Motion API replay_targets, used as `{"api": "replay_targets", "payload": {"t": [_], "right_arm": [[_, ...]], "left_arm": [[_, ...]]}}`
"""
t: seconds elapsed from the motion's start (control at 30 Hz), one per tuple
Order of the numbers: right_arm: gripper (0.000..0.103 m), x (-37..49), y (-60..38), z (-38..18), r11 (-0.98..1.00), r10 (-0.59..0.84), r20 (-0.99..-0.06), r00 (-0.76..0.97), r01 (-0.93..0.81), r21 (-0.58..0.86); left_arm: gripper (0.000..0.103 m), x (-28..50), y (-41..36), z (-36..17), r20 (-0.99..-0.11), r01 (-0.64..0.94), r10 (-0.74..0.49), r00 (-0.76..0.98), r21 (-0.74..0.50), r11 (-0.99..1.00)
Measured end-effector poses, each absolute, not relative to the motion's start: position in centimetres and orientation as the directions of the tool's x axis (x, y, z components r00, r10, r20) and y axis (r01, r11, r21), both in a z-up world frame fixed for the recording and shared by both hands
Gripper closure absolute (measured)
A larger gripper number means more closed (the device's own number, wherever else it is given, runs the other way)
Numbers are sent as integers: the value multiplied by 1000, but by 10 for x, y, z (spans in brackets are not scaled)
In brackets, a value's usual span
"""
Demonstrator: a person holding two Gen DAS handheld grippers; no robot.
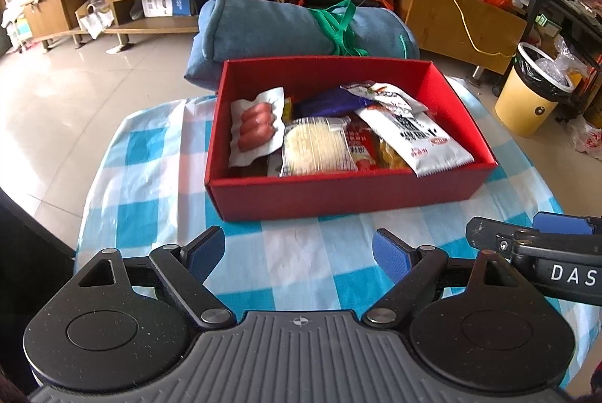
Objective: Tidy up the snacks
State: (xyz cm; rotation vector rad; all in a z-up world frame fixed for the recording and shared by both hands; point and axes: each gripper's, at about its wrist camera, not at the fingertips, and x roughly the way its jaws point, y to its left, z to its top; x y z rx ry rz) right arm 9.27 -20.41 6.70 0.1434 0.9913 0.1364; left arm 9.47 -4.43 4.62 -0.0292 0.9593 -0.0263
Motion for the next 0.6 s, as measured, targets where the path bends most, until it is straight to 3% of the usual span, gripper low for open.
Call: {"api": "replay_targets", "payload": {"t": [0.6], "right_arm": [[26,41,-199,64,981,188,-827,530,-56,187]], "left_arm": [[13,47,-43,45,-811,46,-52,583,-31,998]]}}
